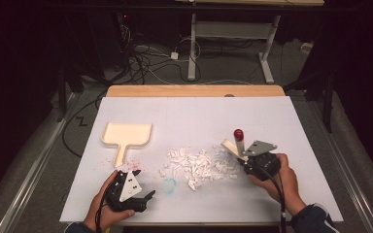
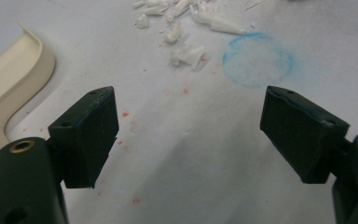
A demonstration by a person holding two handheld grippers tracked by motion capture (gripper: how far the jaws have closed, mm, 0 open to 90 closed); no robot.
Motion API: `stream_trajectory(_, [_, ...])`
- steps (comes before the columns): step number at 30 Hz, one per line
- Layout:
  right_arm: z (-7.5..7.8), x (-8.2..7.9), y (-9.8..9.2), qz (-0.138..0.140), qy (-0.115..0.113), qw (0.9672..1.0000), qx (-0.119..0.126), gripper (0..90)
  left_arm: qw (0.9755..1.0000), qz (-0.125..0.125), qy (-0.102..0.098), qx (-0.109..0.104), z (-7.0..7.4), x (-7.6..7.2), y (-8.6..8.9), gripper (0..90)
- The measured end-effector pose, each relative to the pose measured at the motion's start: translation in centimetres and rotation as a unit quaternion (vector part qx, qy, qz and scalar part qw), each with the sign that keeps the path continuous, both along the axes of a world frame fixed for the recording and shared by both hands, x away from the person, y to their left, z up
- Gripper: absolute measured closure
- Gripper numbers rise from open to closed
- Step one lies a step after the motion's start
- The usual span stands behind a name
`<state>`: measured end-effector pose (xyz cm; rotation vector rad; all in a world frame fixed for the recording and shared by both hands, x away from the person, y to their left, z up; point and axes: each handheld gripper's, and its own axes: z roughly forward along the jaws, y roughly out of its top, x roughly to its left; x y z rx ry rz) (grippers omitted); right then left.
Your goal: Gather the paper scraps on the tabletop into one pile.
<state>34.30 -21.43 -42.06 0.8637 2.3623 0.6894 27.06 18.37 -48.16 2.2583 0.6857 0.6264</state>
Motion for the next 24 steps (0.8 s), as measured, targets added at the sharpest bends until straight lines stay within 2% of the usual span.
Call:
stream_trajectory(1, [0.0,0.0,0.0,0.0,0.0,1.0,0.0,67.8,1.0,0.0,0.0,0.0,0.0,0.0,0.0,18.1])
stream_trajectory(2, [-0.1,0.0,0.8,0.003,0.0,1.0,0.0,67.8,1.0,0.0,0.001,0.0,0.0,0.0,0.0,18.1])
stream_trajectory(3, [-0.1,0.0,2.5,0.017,-0.004,0.9998,0.0,67.8,1.0,0.0,0.001,-0.001,0.0,0.0,0.0,18.1])
stream_trajectory(4, [-0.1,0.0,2.5,0.017,-0.004,0.9998,0.0,67.8,1.0,0.0,0.002,-0.001,0.0,0.0,0.0,18.1])
stream_trajectory(5, [-0.1,0.0,4.1,0.036,-0.003,0.9993,0.01,67.8,1.0,0.0,0.002,-0.001,0.0,0.0,0.0,18.1])
stream_trajectory(6, [-0.1,0.0,4.1,0.036,-0.003,0.9993,0.01,67.8,1.0,0.0,0.002,-0.001,0.0,0.0,0.0,18.1])
stream_trajectory(7, [-0.1,0.0,5.5,0.047,-0.01,0.9988,0.006,67.9,1.0,0.0,0.002,-0.001,0.0,0.0,0.1,18.1])
stream_trajectory(11, [0.3,0.0,6.7,0.063,-0.018,0.9976,0.021,68.0,1.0,0.001,0.002,-0.002,0.0,-0.1,0.2,18.4])
stream_trajectory(15, [1.0,-0.1,6.3,0.067,-0.024,0.9971,0.029,68.0,1.0,0.004,0.002,-0.005,0.0,-0.2,0.4,18.4])
stream_trajectory(18, [1.7,-0.2,5.3,0.06,-0.028,0.9969,0.043,68.0,1.0,0.004,0.001,-0.003,0.1,-0.4,0.4,18.4])
stream_trajectory(19, [2.1,-0.2,4.3,0.054,-0.034,0.9967,0.05,68.0,1.0,0.005,0.0,-0.003,0.1,-0.4,0.4,18.4])
stream_trajectory(20, [2.1,-0.2,4.3,0.054,-0.034,0.9967,0.05,68.0,1.0,0.005,0.0,-0.003,0.1,-0.4,0.4,18.4])
stream_trajectory(21, [2.5,0.1,3.2,0.042,-0.038,0.9969,0.055,68.0,1.0,0.005,0.0,-0.004,0.1,-0.4,0.4,18.4])
stream_trajectory(24, [2.7,0.5,2.1,0.027,-0.042,0.9971,0.058,68.0,1.0,0.005,0.006,-0.005,0.0,-0.3,0.3,18.4])
